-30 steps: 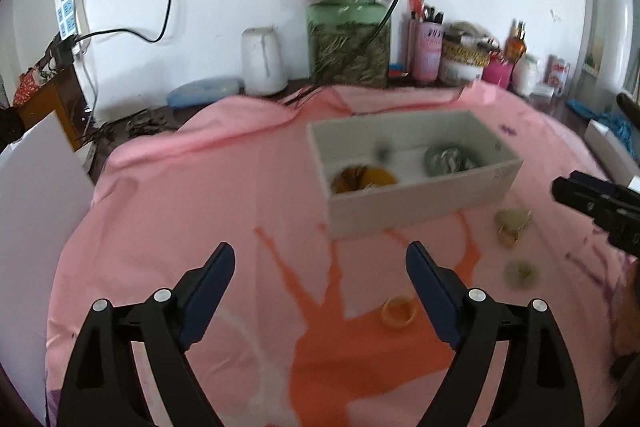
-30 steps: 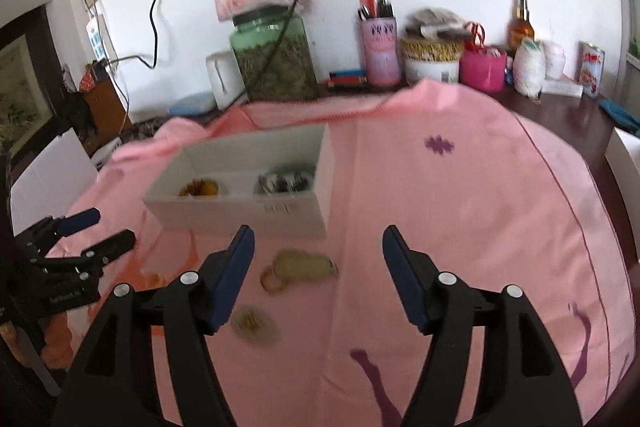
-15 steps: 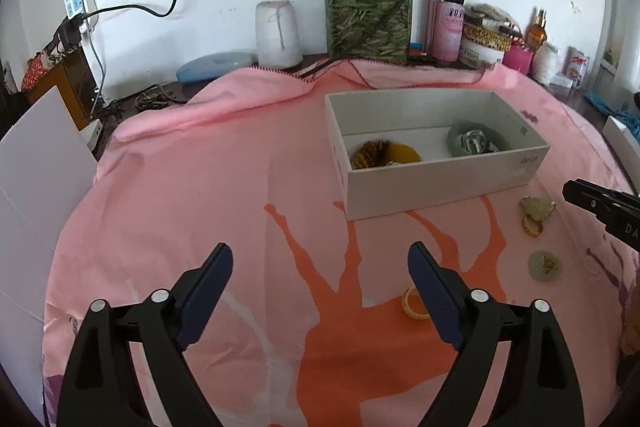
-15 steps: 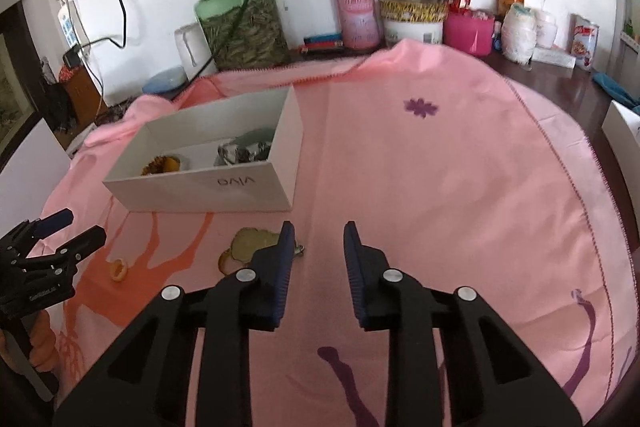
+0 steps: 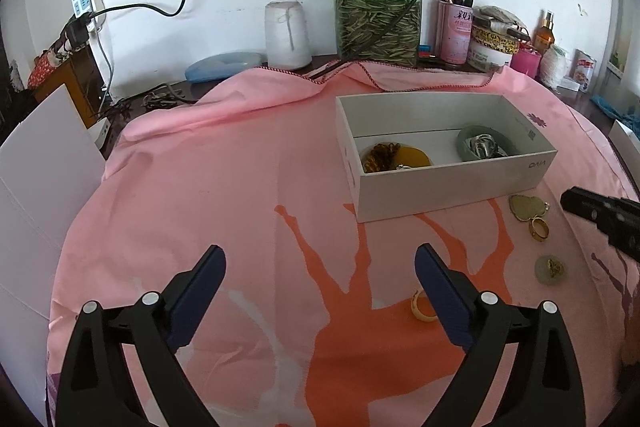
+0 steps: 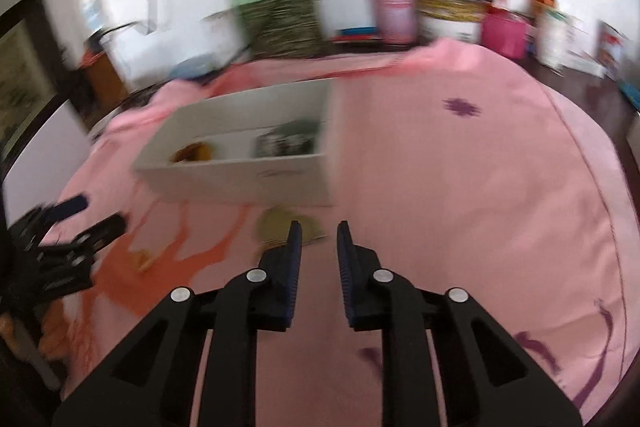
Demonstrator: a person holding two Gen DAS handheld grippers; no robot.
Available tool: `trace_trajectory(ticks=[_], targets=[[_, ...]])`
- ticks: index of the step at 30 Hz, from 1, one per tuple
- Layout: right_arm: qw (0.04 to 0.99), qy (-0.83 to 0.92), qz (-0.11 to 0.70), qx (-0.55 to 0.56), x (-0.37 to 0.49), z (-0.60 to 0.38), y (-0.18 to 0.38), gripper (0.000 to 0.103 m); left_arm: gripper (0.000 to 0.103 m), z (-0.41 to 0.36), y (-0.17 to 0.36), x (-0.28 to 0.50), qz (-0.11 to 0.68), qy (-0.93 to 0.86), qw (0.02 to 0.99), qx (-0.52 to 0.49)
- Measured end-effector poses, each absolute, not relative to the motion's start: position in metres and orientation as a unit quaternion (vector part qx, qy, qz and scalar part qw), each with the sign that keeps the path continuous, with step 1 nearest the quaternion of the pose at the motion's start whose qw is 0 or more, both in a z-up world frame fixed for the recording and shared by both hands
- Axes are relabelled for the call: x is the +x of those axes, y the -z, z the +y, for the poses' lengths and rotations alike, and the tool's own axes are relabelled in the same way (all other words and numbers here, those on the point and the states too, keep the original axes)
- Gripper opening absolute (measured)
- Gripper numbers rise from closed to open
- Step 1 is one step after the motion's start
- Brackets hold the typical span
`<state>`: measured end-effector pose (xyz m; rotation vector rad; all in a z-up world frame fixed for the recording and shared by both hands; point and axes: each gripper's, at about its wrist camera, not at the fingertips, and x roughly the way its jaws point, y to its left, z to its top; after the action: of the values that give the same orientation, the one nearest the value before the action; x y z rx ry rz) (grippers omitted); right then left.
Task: Organize jewelry
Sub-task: 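Withdraw both tools from the box toward the loose pendants, then grasp the gourd-shaped pendant with the left tool while the right tool grasps the round gold-ornament pendant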
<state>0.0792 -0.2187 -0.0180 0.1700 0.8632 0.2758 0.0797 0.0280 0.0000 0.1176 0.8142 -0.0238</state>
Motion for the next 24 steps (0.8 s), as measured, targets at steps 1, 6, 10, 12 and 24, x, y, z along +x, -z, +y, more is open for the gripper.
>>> trace_trajectory(ticks=[1, 6, 10, 12, 24], targets=[[0.893, -0.13, 0.421, 0.09, 0.082, -0.221, 0.02, 0.019, 0.094, 0.027, 0.0, 0.08, 0.395, 0.012, 0.917, 0.06], [0.886, -0.12, 0.443, 0.063, 0.096, -0.203, 0.026, 0.019, 0.094, 0.026, 0.001, 0.08, 0.395, 0.008, 0.916, 0.066], [0.827, -0.276, 0.475, 0.119, 0.096, -0.178, 0.029, 0.016, 0.094, 0.031, -0.001, 0.08, 0.395, 0.005, 0.917, 0.055], [0.848, -0.255, 0.454, 0.097, 0.09, -0.178, 0.021, 0.016, 0.094, 0.033, -0.002, 0.081, 0.395, 0.004, 0.917, 0.049], [0.873, -0.175, 0.449, 0.081, 0.107, -0.178, 0.026, 0.019, 0.094, 0.034, -0.002, 0.083, 0.395, 0.003, 0.918, 0.044]])
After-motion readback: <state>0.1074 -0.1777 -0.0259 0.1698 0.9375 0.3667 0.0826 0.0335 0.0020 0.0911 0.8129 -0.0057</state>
